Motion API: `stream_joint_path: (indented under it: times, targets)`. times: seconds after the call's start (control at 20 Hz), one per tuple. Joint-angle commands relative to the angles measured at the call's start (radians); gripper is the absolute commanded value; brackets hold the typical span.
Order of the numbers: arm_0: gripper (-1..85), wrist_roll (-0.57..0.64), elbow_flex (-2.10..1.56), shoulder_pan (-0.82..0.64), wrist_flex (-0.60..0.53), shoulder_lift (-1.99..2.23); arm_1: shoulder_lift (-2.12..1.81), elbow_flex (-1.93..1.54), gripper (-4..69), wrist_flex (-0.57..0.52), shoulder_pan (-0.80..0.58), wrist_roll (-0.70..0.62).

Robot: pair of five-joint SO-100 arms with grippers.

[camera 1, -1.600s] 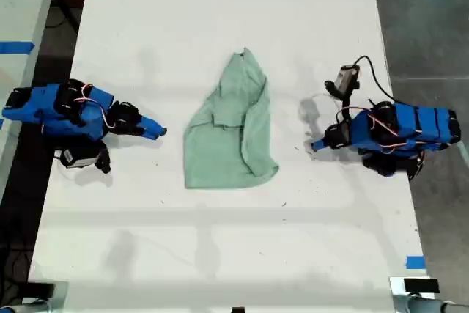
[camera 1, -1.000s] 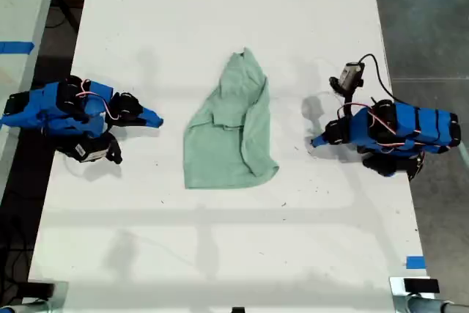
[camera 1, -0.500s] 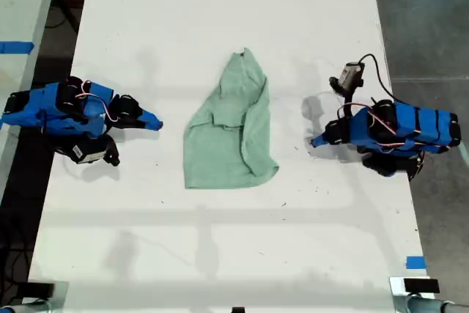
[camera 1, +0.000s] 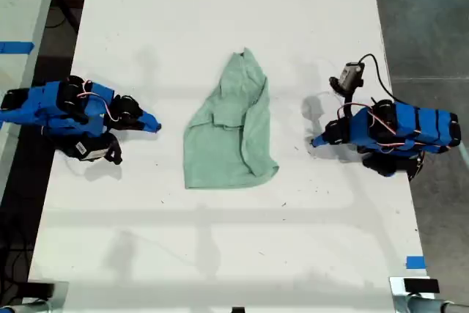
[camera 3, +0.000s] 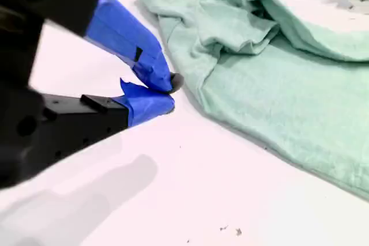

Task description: Fold t shirt

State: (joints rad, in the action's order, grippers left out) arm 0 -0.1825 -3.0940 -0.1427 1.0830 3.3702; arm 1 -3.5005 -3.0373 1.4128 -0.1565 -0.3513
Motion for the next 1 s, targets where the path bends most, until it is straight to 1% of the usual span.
stream_joint_path:
  times: [0.0, 0.1, 0.25, 0.3, 0.35, 0.4, 0.5, 0.6, 0.8, 0.95]
  targets:
    - [0.0, -0.054, 0.333, 0.08, 0.032, -0.408, -0.011, -0.041, 1.6, -0.015, -0.009, 0.002]
    - [0.0, -0.055, 0.545, 0.121, 0.075, -0.646, -0.011, -0.041, 1.6, -0.015, -0.009, 0.002]
    - [0.5, -0.035, 0.833, 0.173, 0.075, -1.097, -0.011, -0.041, 1.6, -0.015, -0.009, 0.002]
    - [4.7, -0.028, 0.893, 0.178, 0.054, -1.215, -0.011, -0.041, 1.6, -0.015, -0.008, 0.002]
    - [14.6, -0.021, 0.93, 0.181, 0.012, -1.305, -0.011, -0.041, 1.6, -0.015, -0.008, 0.002]
    - [16.4, -0.009, 0.939, 0.181, -0.043, -1.365, -0.011, -0.041, 1.6, -0.015, -0.008, 0.0]
    - [17.0, 0.011, 0.948, 0.179, -0.132, -1.443, -0.011, -0.041, 1.6, -0.015, -0.008, 0.0]
    - [17.1, 0.026, 0.982, 0.167, -0.161, -1.516, -0.011, -0.041, 1.6, -0.015, -0.006, -0.002]
    - [17.3, 0.064, 1.12, 0.146, -0.152, -1.709, -0.011, -0.041, 1.6, -0.015, -0.006, -0.002]
    - [15.6, 0.041, 1.154, 0.135, -0.124, -1.773, -0.011, -0.041, 1.6, -0.015, -0.006, -0.002]
